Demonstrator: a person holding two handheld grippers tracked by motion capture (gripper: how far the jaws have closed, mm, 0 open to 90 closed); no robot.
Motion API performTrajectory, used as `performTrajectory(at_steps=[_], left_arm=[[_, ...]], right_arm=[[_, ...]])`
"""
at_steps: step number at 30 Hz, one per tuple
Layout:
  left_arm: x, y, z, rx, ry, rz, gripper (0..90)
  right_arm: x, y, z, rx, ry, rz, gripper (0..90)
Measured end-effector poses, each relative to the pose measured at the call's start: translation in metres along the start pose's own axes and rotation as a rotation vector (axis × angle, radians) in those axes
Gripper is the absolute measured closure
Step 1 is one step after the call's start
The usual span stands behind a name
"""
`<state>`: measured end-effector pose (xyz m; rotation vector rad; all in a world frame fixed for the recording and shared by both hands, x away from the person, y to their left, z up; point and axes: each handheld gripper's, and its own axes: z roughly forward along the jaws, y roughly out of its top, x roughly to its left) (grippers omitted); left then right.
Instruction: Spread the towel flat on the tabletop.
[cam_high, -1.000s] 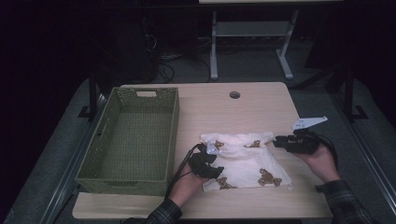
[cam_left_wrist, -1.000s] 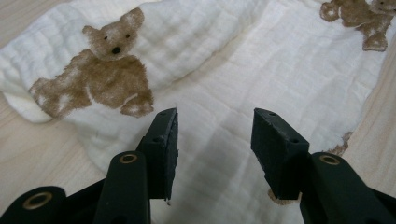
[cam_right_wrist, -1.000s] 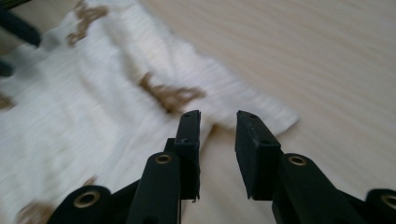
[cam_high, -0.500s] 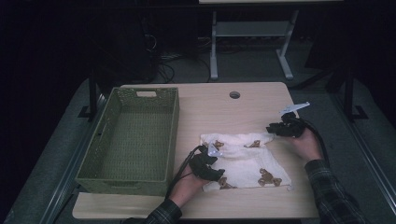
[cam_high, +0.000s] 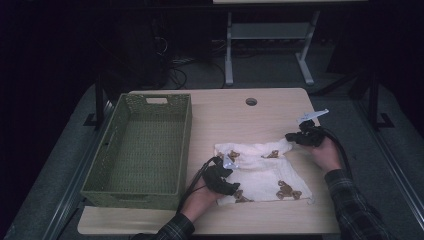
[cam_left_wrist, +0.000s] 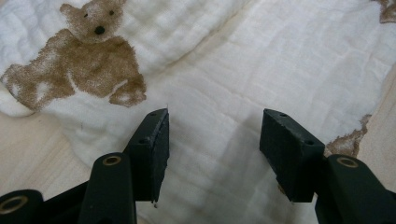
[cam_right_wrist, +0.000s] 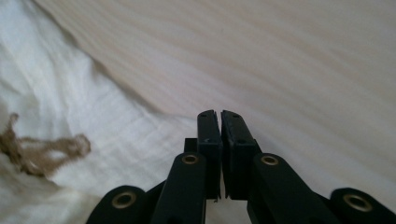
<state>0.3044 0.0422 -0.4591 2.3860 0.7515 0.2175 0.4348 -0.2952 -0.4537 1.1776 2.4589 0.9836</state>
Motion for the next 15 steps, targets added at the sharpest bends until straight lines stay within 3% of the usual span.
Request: performTrajectory(at_steps=[8,15], left_arm=[[0.000,0.000,0.000,0.004,0.000,0.005,41.2],[0.000,-0.001,0.000,0.008,0.003,0.014,40.9]], right_arm=[[-0.014,0.037,-0.011,-0.063,-0.043,-0.029,86.8],[-0.031,0.056,-0.006,-0.063,-0.080,-0.019,86.9]])
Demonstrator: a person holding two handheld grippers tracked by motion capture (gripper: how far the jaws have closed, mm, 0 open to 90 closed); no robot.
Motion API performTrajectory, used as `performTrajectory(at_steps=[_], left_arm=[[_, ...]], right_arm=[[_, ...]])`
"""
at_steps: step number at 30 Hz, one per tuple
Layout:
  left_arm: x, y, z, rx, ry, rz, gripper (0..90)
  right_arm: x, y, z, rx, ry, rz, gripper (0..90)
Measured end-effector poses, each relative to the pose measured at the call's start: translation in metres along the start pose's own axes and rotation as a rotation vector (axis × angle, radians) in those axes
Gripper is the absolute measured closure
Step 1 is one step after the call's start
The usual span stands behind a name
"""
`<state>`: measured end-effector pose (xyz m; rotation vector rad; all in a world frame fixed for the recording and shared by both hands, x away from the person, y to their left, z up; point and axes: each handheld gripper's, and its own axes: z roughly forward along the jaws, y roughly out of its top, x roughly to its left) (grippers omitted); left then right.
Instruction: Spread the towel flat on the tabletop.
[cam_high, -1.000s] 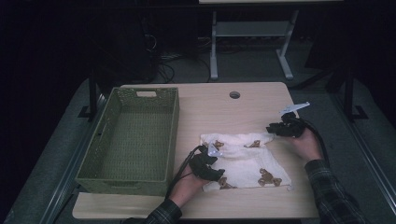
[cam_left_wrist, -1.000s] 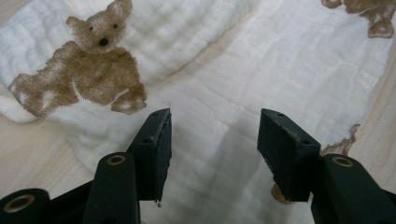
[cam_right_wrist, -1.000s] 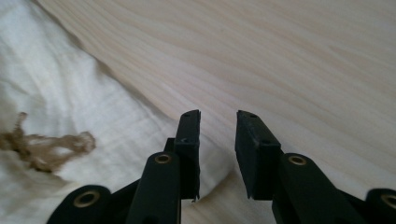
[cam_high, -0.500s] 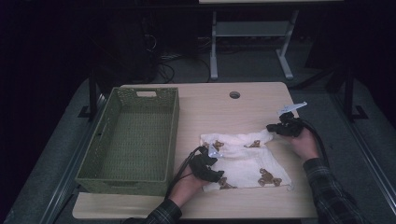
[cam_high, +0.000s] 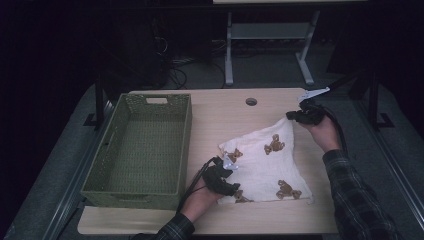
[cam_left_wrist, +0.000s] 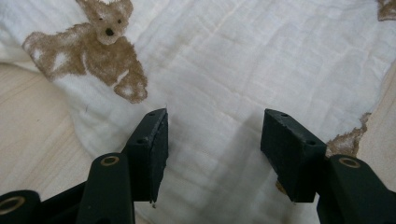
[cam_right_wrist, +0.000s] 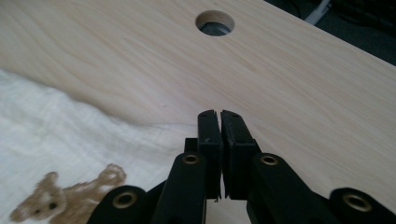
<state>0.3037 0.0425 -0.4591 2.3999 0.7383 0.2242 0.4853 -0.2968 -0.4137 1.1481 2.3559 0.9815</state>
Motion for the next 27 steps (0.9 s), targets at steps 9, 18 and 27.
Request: performTrajectory(at_steps=[9,18,27], left_arm=[[0.000,0.000,0.000,-0.009,-0.004,-0.019,39.7],[0.013,0.012,-0.010,-0.057,0.039,-0.080,38.9],[0.040,0.042,-0.007,-0.106,0.098,-0.149,42.7]], right_arm=[[-0.014,-0.013,0.024,0.034,-0.002,0.055,75.7],[0.011,-0.031,0.000,0.007,0.073,0.035,67.2],[0.037,-0.057,-0.017,-0.005,0.114,-0.019,62.4]])
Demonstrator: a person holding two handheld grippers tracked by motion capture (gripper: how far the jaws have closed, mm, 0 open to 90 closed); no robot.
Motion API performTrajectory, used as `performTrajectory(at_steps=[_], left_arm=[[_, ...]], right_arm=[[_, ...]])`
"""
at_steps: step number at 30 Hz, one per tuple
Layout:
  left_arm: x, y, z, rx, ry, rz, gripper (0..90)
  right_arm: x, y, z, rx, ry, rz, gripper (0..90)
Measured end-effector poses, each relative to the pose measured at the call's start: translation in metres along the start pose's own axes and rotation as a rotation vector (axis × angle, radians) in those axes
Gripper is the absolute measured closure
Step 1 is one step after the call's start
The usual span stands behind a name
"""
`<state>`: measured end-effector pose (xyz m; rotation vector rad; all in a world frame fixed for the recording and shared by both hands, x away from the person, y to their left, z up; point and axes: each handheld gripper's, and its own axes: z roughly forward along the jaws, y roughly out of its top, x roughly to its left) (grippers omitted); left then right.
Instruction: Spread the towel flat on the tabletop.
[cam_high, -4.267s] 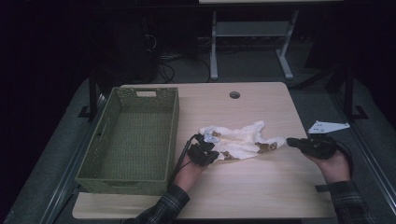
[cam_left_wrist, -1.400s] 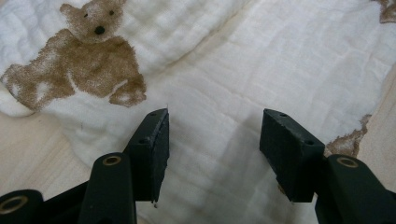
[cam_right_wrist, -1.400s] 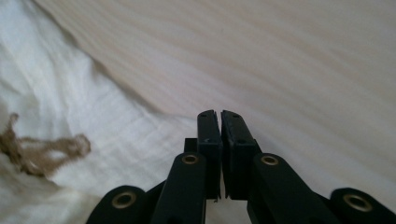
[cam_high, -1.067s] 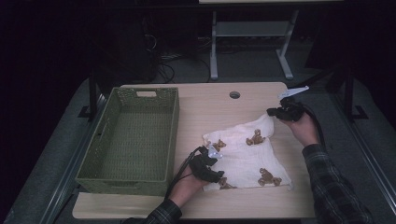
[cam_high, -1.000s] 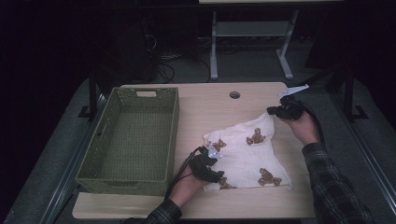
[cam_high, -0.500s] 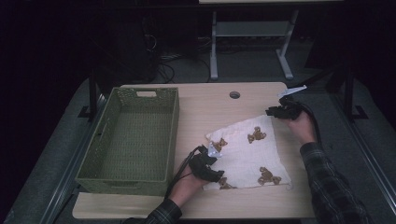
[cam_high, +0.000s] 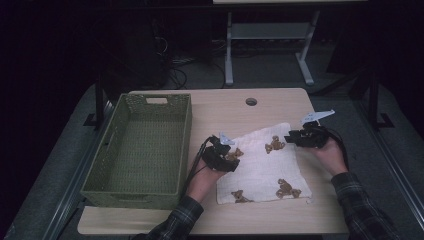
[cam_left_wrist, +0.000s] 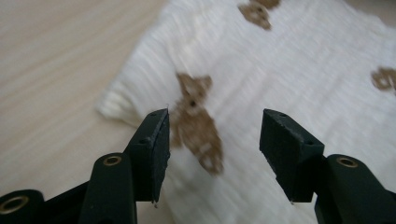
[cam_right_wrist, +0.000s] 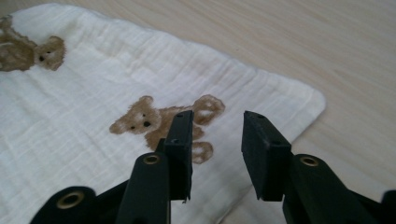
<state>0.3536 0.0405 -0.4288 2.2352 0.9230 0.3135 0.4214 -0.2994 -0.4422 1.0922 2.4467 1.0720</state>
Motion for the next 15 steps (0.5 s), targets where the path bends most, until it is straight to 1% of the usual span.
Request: performTrajectory(at_steps=[1,3,5,7,8,9,10,12,14,15], left_arm=[[0.000,0.000,0.000,0.000,0.000,0.000,44.2],[0.006,0.006,0.005,0.003,0.034,0.005,45.7],[0.013,0.012,0.010,0.004,0.061,0.001,47.8],[0.023,0.017,0.016,-0.002,0.074,-0.028,49.1],[0.032,0.022,0.021,-0.004,0.090,-0.047,50.7],[0.032,0.022,0.021,-0.004,0.090,-0.047,51.1],[0.038,0.025,0.025,-0.005,0.097,-0.057,51.1],[0.047,0.027,0.029,0.008,0.108,-0.069,52.3],[0.056,0.029,0.036,0.015,0.119,-0.084,54.7],[0.056,0.029,0.036,0.015,0.119,-0.084,55.6]], right_arm=[[0.000,0.000,0.000,0.000,0.000,0.000,62.4],[0.001,-0.004,0.000,-0.002,0.006,0.015,61.6],[0.000,-0.006,0.000,-0.005,0.016,0.018,61.0],[0.000,-0.007,0.000,-0.007,0.017,0.015,60.3],[0.000,-0.007,0.001,-0.005,0.022,0.008,59.9],[0.000,-0.007,0.001,-0.005,0.022,0.008,59.9],[0.000,-0.007,0.001,-0.005,0.023,0.011,59.6],[0.001,-0.007,0.003,-0.001,0.024,0.006,59.6],[0.002,-0.007,0.004,0.002,0.023,-0.007,59.2],[0.002,-0.007,0.004,0.002,0.023,-0.007,59.2]])
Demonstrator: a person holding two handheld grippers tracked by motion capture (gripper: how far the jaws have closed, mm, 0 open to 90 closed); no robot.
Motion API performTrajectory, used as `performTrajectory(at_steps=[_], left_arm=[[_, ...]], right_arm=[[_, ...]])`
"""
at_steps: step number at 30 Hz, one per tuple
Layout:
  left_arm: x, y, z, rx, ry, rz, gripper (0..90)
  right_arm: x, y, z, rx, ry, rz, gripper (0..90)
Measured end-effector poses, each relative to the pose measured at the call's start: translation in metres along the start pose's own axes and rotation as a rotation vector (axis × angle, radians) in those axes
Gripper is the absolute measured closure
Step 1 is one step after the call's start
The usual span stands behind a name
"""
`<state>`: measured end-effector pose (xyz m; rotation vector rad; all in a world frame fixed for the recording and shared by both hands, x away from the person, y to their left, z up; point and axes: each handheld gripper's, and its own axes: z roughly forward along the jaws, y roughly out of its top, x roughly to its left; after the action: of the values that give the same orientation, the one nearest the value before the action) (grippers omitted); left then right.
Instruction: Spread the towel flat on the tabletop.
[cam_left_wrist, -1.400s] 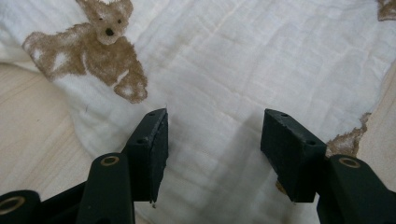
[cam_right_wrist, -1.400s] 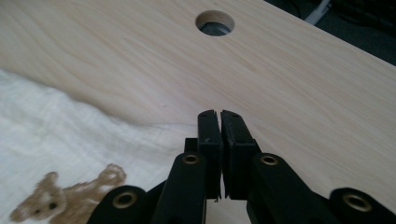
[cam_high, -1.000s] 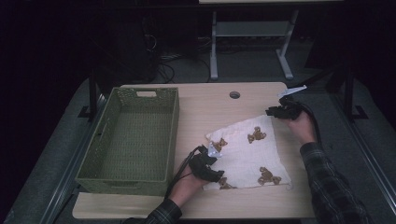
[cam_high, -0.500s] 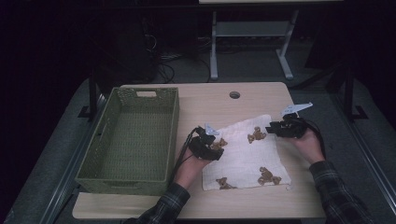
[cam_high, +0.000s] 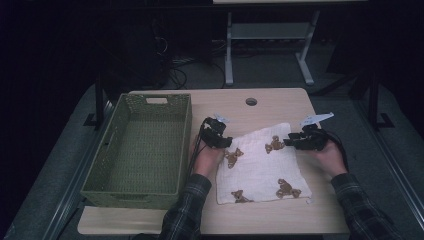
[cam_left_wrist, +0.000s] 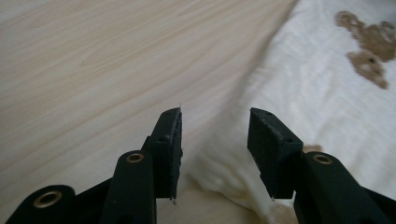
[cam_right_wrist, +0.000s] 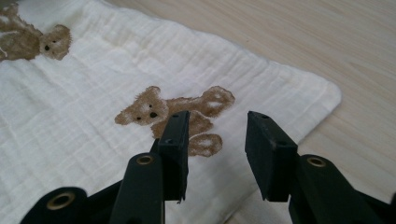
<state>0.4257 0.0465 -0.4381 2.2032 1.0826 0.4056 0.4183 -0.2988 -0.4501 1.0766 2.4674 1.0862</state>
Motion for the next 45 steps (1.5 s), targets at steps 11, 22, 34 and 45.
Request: performTrajectory(at_steps=[11,22,34,45], left_arm=[[-0.001,-0.004,0.023,0.058,-0.048,0.013,61.0],[-0.004,-0.001,0.014,0.023,-0.069,0.020,87.7],[-0.072,0.006,-0.021,-0.096,-0.170,0.187,87.7],[-0.115,-0.012,-0.007,-0.037,-0.327,0.251,81.5]], right_arm=[[0.001,0.000,0.004,0.017,-0.002,-0.016,58.9],[0.001,0.000,0.003,0.012,-0.001,-0.009,58.9],[-0.001,0.000,0.001,0.006,0.001,0.007,58.9],[-0.004,-0.001,-0.001,0.000,-0.002,0.011,58.7]])
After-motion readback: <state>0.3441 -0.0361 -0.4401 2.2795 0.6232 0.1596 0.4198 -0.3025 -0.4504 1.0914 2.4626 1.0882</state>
